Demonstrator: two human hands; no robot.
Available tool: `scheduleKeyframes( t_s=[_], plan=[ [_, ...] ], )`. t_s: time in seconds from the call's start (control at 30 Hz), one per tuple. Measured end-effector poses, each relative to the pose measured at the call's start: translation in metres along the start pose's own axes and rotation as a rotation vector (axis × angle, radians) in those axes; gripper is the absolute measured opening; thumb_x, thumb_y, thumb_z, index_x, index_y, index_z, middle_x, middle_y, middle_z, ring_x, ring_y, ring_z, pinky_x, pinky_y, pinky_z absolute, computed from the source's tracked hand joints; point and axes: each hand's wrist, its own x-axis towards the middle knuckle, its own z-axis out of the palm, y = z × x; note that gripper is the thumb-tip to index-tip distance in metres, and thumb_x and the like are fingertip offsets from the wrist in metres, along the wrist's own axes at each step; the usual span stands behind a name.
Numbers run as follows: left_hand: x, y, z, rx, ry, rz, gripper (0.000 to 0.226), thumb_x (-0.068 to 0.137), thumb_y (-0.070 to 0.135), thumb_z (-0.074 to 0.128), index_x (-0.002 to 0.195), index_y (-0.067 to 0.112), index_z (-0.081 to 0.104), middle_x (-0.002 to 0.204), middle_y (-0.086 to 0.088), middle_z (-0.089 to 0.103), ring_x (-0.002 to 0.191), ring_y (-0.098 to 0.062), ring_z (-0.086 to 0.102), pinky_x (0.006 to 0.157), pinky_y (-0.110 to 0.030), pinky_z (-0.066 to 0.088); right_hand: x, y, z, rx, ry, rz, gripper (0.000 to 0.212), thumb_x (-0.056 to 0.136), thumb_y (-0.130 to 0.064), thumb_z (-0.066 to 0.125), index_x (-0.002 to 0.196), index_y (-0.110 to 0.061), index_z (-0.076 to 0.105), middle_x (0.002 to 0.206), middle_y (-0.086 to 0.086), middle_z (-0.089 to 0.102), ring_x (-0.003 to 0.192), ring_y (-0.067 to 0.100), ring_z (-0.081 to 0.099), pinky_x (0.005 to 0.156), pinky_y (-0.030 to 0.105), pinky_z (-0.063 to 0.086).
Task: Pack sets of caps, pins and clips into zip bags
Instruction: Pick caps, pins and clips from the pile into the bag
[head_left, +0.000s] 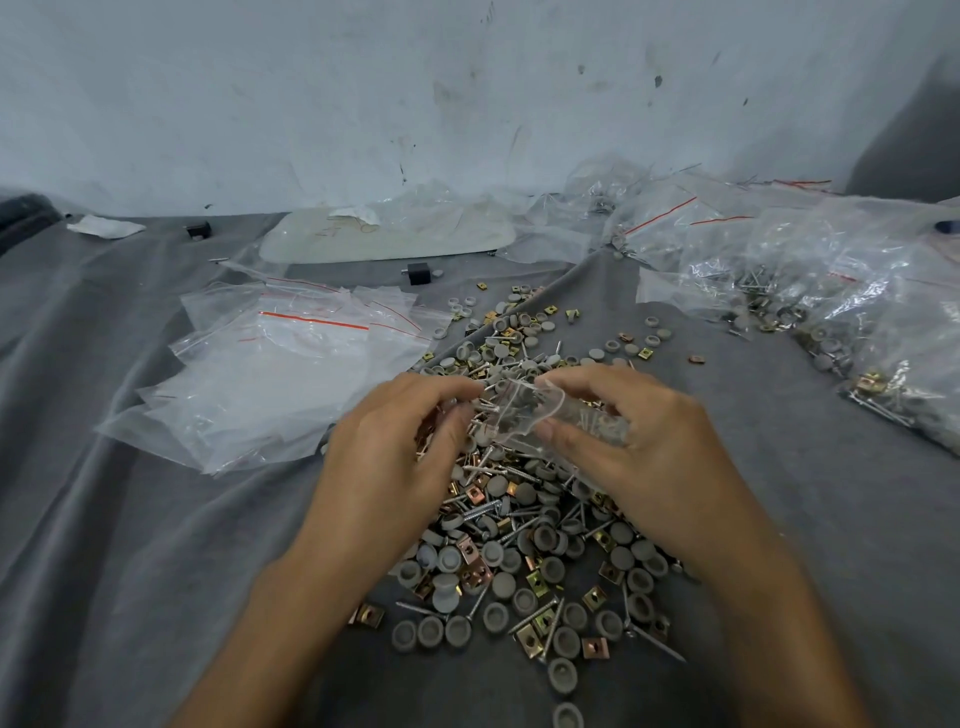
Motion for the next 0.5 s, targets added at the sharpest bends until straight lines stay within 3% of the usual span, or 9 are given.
scheduleKeyframes(
  t_s=[0.17,0.33,0.5],
  plan=[
    [-0.0006,0.0039,0.0036,-0.044,-0.027,0.021,0.02,0.094,0.019,0.069,0.113,0.025,0.074,0.098,0.018,0.069,0.093,-0.002,0.063,0.08,-0.02,0.049,0.0002,0.0007,0.0012,-0.001,0.0,0.006,0.035,0.085,-0.04,0.074,0.12,-0.038,0.07,0.112,-0.026,0.066,0.108,-0.002,0.06,0.092,0.039,0.055],
    [0.0005,0.0029,0.0076,-0.109,-0.071,0.03,0.027,0.097,0.026,0.062,0.121,0.025,0.073,0.107,0.02,0.071,0.102,0.001,0.065,0.086,-0.02,0.051,0.0002,0.0025,0.0001,0.008,-0.013,0.002,0.035,0.085,-0.041,0.072,0.12,-0.039,0.07,0.112,-0.026,0.066,0.107,-0.002,0.06,0.089,0.039,0.056],
    [-0.0015,0.0002,0.0047,-0.143,-0.011,-0.046,0.025,0.101,0.031,0.057,0.125,0.04,0.059,0.107,0.027,0.067,0.098,0.001,0.066,0.08,-0.021,0.051,0.0002,0.0043,-0.0005,0.01,0.005,0.013,0.037,0.085,-0.044,0.071,0.121,-0.038,0.07,0.112,-0.026,0.067,0.109,-0.003,0.059,0.094,0.037,0.053]
  ],
)
